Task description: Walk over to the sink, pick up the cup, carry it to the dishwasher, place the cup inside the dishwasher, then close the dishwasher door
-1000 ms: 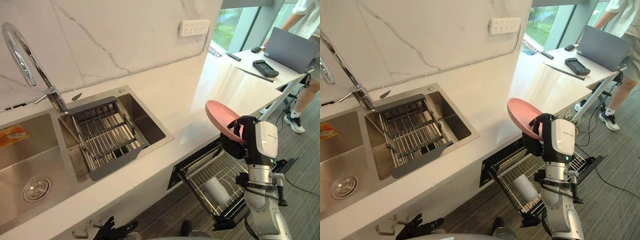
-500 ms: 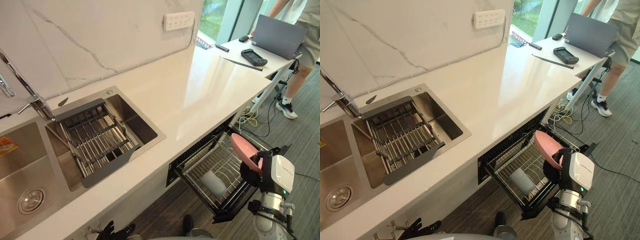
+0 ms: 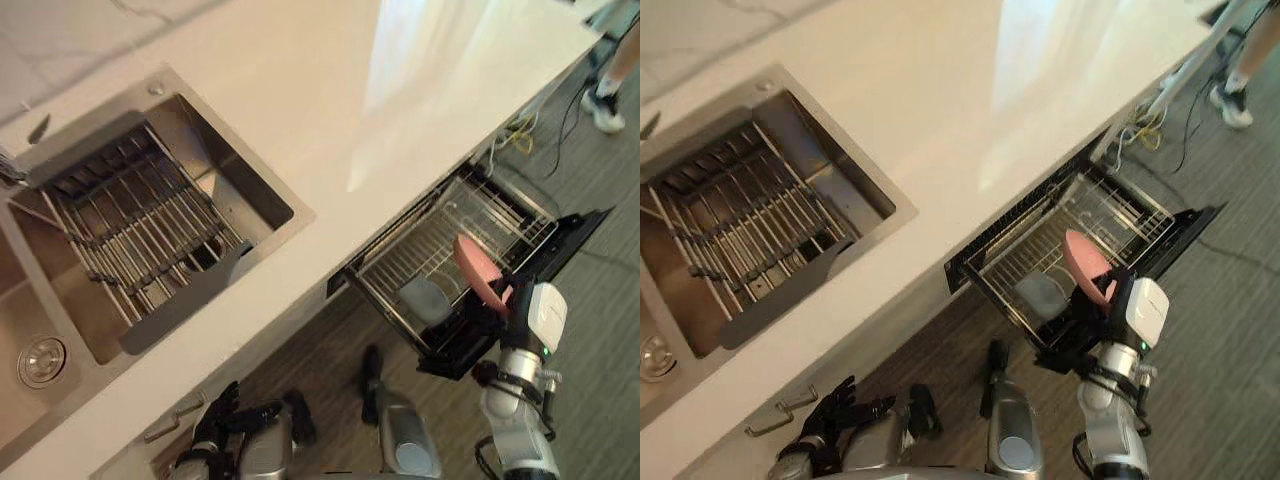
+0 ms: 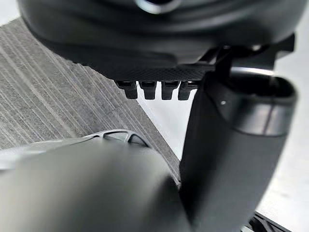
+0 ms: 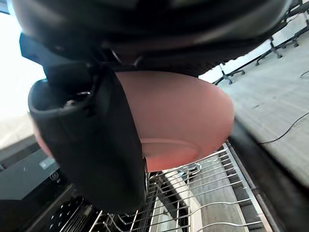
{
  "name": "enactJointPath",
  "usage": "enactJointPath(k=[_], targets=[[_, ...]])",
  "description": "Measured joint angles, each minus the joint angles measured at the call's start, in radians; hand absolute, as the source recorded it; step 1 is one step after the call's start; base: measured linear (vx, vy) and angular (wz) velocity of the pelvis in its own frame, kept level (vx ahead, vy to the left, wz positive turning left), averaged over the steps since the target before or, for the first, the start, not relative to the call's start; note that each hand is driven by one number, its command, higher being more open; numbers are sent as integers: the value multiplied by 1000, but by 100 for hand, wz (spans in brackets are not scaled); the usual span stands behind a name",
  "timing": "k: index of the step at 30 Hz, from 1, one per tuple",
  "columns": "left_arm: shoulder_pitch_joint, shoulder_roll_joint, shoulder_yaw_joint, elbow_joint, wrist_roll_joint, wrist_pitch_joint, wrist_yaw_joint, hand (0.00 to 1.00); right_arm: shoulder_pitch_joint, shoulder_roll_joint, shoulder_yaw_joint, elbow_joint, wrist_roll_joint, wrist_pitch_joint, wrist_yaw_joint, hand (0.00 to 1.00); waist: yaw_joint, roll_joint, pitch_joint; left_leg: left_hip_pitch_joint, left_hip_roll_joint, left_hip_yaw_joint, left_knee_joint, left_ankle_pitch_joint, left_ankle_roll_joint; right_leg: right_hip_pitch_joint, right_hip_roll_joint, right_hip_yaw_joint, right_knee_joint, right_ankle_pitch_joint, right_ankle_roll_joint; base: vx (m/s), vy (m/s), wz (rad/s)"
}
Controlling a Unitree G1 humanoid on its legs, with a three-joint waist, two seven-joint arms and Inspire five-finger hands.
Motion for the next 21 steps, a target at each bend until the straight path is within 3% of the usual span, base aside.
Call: enactJointPath(k=[3,11,17,21], targets=[[-40,0,-1,-12,-9,-11,10,100,-61,-13,2,12,60,30,-9,0,6,1,41,-41,2,-18,11,-2,1,-33,1,-8,7,1,0,11,-49,5],[-118,-28,-4,-14,-30,-16,14,100,-149,-32,4,81,147,55,-8,0,13,11,83,-118,14,-23,68,-19,15,-100,-9,-11,44,-1,0,-24,-12,2],[-158,-65,-18,-23,-48,-18,15,100,-178,-32,7,103,170,89,1,0,39,12,85,-151,31,-27,85,-23,14,-133,-10,-23,70,-24,-23,-26,-53,3],[-165,-65,-18,-23,-48,-12,15,100,-202,-39,6,114,194,107,1,0,41,12,85,-152,37,-39,84,-19,8,-136,-9,-38,85,-35,-20,34,-64,8]])
